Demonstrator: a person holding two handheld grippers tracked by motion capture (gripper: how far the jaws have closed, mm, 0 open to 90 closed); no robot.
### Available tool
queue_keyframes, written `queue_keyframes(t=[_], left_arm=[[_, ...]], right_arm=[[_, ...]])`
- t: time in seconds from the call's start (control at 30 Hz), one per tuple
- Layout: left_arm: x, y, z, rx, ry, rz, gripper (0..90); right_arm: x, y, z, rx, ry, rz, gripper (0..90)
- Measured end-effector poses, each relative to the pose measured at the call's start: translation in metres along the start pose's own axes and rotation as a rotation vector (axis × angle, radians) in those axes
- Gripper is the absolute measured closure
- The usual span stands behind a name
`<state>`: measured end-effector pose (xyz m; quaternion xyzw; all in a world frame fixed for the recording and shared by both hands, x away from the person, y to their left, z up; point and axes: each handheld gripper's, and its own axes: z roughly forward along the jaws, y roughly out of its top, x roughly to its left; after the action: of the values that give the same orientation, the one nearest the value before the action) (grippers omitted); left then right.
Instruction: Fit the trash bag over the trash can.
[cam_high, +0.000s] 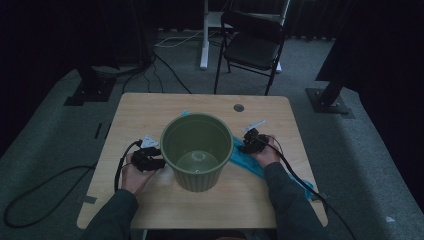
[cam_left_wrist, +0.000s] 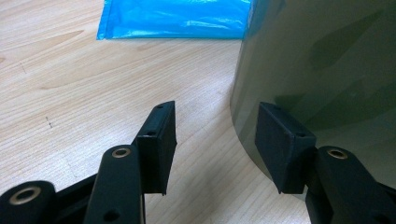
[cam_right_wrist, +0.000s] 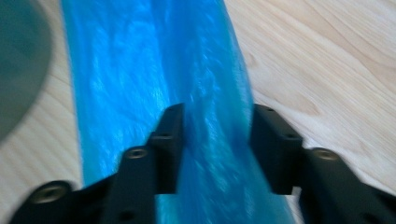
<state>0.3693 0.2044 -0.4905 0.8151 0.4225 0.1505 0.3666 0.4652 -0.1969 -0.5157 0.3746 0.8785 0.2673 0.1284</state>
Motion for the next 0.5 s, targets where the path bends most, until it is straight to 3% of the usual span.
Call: queue_keyframes(t=[0.1,0.3,0.37,0.5], left_arm=[[0.0,0.0,0.0,-0.001,-0.001,0.001,48.4],[0.0,0.0,-0.001,-0.006,-0.001,-0.003,48.4],[0.0,0.0,-0.001,-0.006,-0.001,-0.003,48.4],[0.0,0.001,0.0,-0.005,0.0,-0.005,48.4]], right_arm=[[-0.003,-0.003,-0.002,0.03,-0.034,-0.019,67.4],[-0.014,-0.017,-0.013,0.082,-0.065,-0.032,62.5],[-0.019,-0.023,-0.019,0.075,-0.04,-0.012,57.2],[-0.022,-0.026,-0.033,0.004,0.037,0.04,44.1]])
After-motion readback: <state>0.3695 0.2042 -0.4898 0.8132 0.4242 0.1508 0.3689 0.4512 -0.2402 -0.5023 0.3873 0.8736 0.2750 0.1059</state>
